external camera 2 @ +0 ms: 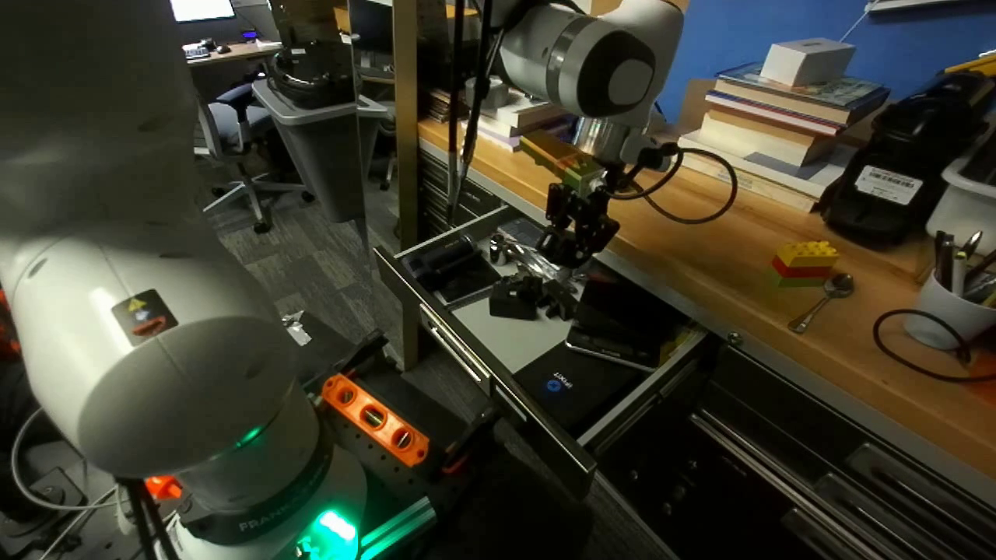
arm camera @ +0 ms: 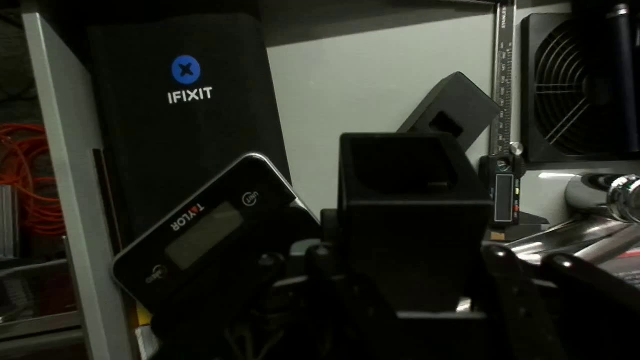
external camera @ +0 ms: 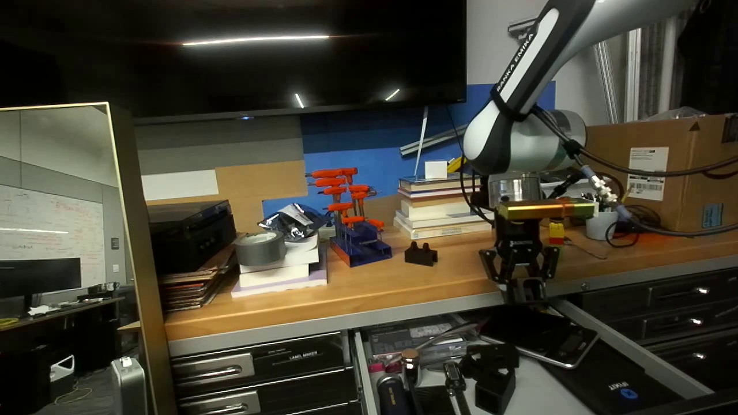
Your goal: Put the black objects on the tabletop in the open drawer and then close the drawer
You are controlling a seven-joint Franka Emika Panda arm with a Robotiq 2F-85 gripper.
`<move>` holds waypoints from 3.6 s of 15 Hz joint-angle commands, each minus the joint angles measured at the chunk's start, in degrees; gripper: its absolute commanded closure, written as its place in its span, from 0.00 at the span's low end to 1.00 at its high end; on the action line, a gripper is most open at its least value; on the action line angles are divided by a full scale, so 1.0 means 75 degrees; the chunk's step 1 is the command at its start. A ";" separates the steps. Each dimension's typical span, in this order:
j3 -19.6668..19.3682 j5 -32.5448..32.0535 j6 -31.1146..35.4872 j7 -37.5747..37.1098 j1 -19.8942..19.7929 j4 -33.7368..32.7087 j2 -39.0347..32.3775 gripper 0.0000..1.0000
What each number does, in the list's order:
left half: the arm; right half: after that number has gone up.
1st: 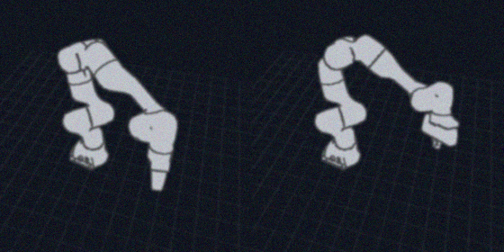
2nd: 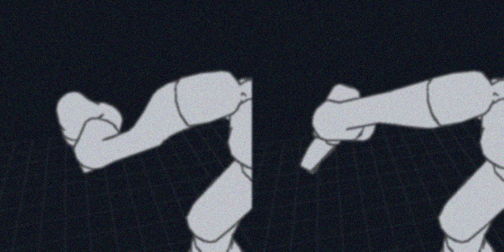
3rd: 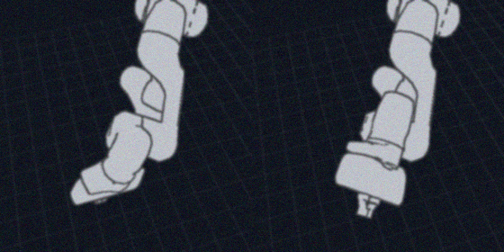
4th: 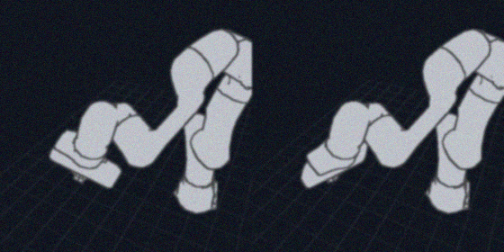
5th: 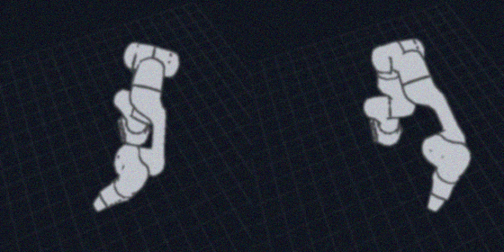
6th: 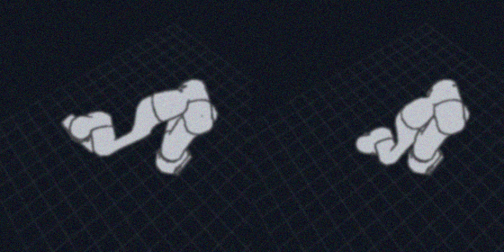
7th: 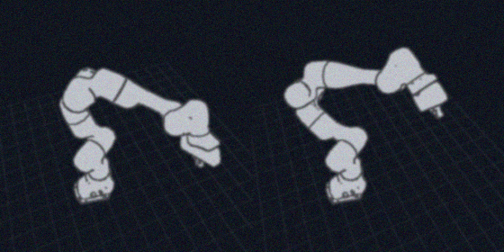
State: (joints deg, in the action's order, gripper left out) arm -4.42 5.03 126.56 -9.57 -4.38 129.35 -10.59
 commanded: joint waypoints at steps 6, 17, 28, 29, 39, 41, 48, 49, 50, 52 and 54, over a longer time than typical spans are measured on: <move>-0.0061 0.0289 0.2252 -0.0097 -0.0043 0.1968 0.0748 0.75; 0.0293 0.2237 0.2606 0.1529 -0.0055 0.2586 0.0358 0.75; 0.0309 0.1968 0.4046 0.1119 -0.0072 0.2591 -0.0462 0.41; 0.0311 0.1977 0.4061 0.1100 -0.0083 0.2579 -0.0483 0.24; -0.0030 0.0370 0.3636 0.0498 0.0125 0.1839 0.0440 0.00; 0.0089 0.0460 0.3405 0.0607 0.0053 0.1410 0.0659 0.01; 0.0446 0.1447 0.2712 0.0619 0.0143 -0.0259 0.0306 0.00; 0.0471 0.1478 0.2672 0.0345 0.0199 -0.0459 0.0186 0.00; 0.0495 0.1517 0.2534 0.0110 0.0251 -0.0651 0.0086 0.00; 0.0532 0.1523 0.2469 -0.0389 0.0365 -0.0982 -0.0111 0.00; 0.0498 0.1308 0.2332 -0.1164 0.0553 -0.1382 -0.0392 0.00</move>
State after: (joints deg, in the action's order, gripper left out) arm -0.66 15.31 146.39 -11.83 -1.73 124.51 -10.30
